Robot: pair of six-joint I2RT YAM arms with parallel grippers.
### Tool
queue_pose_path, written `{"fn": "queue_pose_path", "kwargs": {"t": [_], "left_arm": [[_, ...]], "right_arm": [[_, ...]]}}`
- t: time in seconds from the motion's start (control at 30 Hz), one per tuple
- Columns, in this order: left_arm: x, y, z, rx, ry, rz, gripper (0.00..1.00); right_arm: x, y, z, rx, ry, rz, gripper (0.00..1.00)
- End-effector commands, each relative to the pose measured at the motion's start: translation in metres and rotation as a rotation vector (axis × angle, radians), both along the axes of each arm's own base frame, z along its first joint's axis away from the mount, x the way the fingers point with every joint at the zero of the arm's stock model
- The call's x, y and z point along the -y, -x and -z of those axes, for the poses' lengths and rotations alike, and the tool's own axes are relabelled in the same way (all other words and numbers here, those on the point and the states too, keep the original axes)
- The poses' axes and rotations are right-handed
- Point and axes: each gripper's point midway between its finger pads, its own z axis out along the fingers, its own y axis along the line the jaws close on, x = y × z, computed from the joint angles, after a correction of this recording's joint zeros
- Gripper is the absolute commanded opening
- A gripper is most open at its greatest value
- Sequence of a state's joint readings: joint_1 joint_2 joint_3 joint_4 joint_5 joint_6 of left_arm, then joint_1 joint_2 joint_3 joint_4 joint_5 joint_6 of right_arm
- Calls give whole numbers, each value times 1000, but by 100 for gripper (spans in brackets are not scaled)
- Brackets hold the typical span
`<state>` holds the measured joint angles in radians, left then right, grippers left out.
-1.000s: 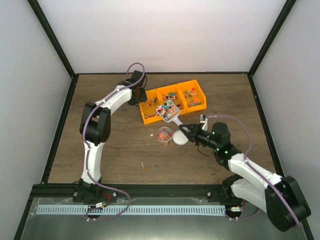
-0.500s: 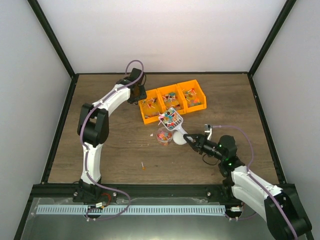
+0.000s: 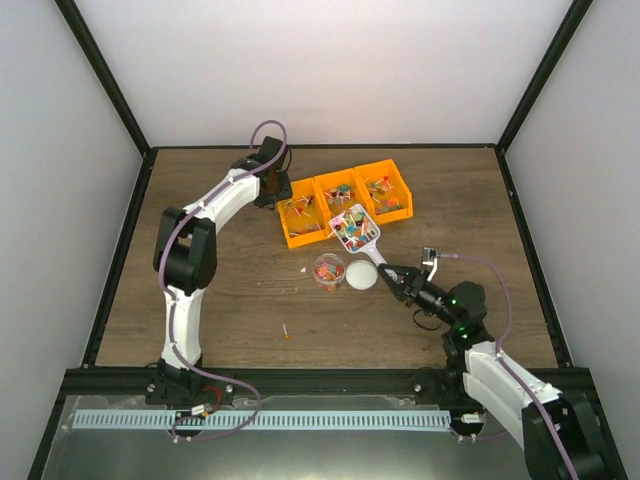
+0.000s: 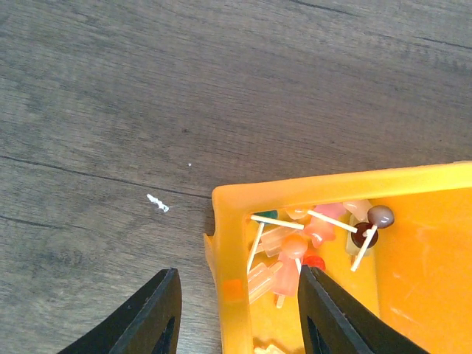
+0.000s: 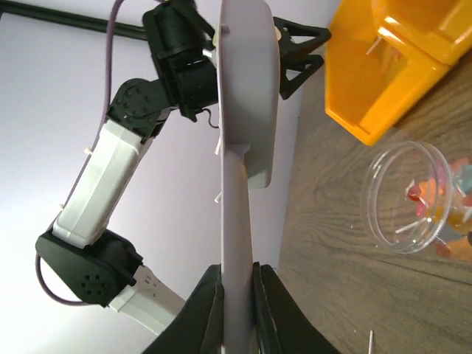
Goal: Pack the candies
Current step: Place the fake candies in the packing bottle.
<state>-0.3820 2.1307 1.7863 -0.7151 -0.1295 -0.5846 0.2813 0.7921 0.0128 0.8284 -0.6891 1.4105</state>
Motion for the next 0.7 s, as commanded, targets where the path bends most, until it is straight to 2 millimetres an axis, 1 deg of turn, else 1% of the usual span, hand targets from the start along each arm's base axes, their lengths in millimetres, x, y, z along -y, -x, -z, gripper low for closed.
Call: {"fn": "queue_pose_path", "kwargs": {"t": [0.0, 0.03, 0.07, 0.1, 0.13, 0.17, 0.23, 0.3, 0.37, 0.47, 0.53, 0.67], "left_arm": [[-3, 1, -18, 37, 0, 4, 46], [-2, 1, -18, 37, 4, 6, 46], [-1, 1, -19, 34, 5, 8, 46], [-1, 1, -19, 31, 2, 7, 46], [-2, 1, -20, 31, 0, 6, 46], [-2, 1, -21, 34, 2, 5, 46], [-1, 1, -21, 39, 7, 4, 46], [-1, 1, -22, 36, 5, 6, 46], [-4, 2, -24, 39, -5, 5, 46], [-6, 3, -24, 45, -10, 7, 46], [-5, 4, -22, 40, -8, 10, 46], [-3, 4, -18, 34, 2, 15, 46]], "right_arm": [[-3, 6, -16, 99, 17, -43, 1], [-3, 8, -19, 109, 14, -61, 1], [2, 8, -20, 112, 1, -44, 1], [10, 5, -18, 104, -12, 2, 1], [12, 3, -16, 97, -9, 26, 1], [8, 3, -12, 84, 12, 5, 1], [-1, 10, -10, 72, 37, -80, 1], [3, 12, -5, 61, 45, -64, 1], [5, 13, 4, 48, 99, -49, 1], [3, 23, 16, 28, 173, -93, 1], [6, 27, 23, 19, 220, -89, 1], [11, 36, 26, 48, 315, -83, 1]]}}
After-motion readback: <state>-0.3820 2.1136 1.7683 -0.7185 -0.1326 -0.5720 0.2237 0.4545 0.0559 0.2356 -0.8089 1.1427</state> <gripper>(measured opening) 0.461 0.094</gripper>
